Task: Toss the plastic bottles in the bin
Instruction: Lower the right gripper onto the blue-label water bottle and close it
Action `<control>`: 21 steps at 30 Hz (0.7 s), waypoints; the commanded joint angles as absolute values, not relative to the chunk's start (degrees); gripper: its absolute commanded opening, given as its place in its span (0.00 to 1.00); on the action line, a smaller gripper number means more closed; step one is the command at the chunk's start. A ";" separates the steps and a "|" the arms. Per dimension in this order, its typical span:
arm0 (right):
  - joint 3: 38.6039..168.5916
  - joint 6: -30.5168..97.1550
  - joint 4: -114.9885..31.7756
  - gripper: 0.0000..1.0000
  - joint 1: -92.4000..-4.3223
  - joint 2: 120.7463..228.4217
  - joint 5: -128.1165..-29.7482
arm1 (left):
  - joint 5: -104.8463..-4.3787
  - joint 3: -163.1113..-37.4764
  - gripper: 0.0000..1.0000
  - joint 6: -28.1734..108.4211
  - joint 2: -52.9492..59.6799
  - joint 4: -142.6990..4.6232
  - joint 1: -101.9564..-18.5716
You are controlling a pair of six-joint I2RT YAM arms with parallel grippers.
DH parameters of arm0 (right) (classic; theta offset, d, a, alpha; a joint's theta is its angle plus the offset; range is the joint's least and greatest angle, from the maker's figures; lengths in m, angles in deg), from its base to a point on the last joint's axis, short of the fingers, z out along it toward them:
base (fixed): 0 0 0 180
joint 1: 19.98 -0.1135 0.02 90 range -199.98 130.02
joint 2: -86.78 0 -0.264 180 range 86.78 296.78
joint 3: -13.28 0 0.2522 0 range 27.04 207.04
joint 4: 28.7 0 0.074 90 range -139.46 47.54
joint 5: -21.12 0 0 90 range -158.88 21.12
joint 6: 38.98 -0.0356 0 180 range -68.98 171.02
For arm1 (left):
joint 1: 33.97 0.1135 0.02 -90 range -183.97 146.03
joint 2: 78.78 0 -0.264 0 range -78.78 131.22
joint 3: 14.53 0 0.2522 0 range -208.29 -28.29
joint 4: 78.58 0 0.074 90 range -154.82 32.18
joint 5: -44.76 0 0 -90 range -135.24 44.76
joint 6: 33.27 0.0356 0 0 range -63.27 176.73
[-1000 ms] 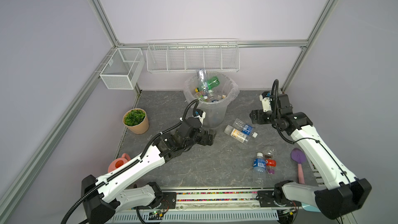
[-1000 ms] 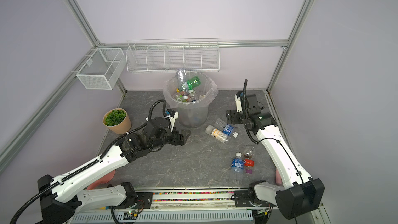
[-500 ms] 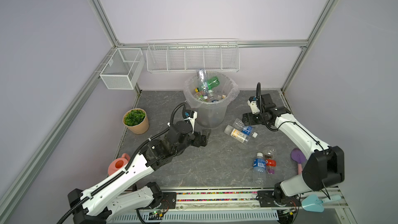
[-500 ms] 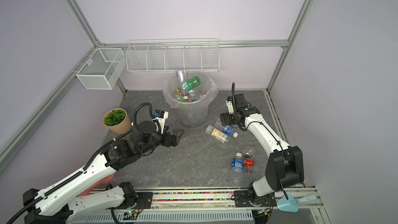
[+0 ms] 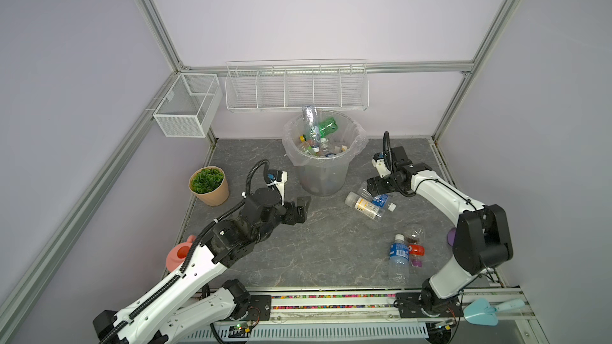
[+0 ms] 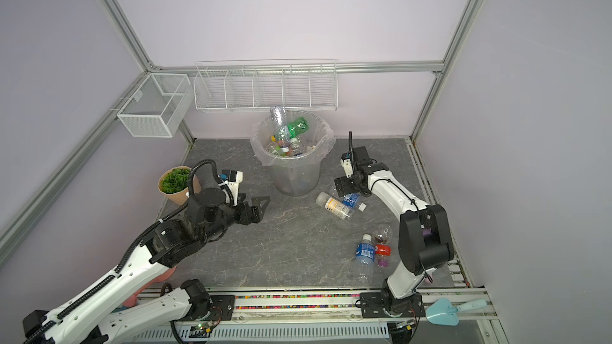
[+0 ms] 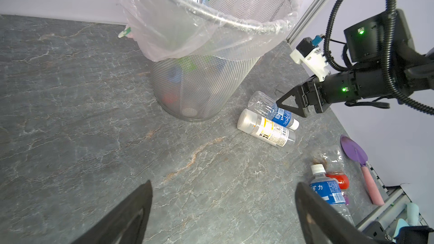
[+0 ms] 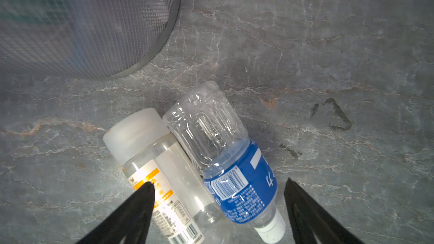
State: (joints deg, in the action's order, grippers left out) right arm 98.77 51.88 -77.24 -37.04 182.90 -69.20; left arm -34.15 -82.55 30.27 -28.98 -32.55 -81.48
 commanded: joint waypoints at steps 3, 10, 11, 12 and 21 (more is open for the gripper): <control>100.12 54.01 -77.43 0.89 -37.99 186.27 -69.72 | -33.82 -81.47 0.94 29.86 -30.23 -30.81 -81.08; 102.28 55.01 -77.94 0.89 -38.24 190.50 -66.49 | -33.07 -81.23 0.94 30.10 -31.10 -29.97 -81.08; 102.69 55.22 -78.15 0.89 -38.33 191.09 -66.25 | -33.05 -81.23 0.94 30.12 -31.15 -29.95 -81.02; 103.16 55.40 -78.35 0.89 -38.26 191.63 -66.10 | -32.94 -81.12 0.94 30.10 -31.30 -29.87 -80.99; 103.69 55.08 -79.38 0.94 -38.52 194.62 -67.11 | -32.47 -80.69 0.94 30.09 -32.03 -29.56 -80.92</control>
State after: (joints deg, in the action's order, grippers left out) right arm 102.94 54.42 -77.81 -38.09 193.37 -66.81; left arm -33.45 -81.37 30.29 -31.34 -30.38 -81.22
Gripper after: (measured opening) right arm 0.940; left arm 0.942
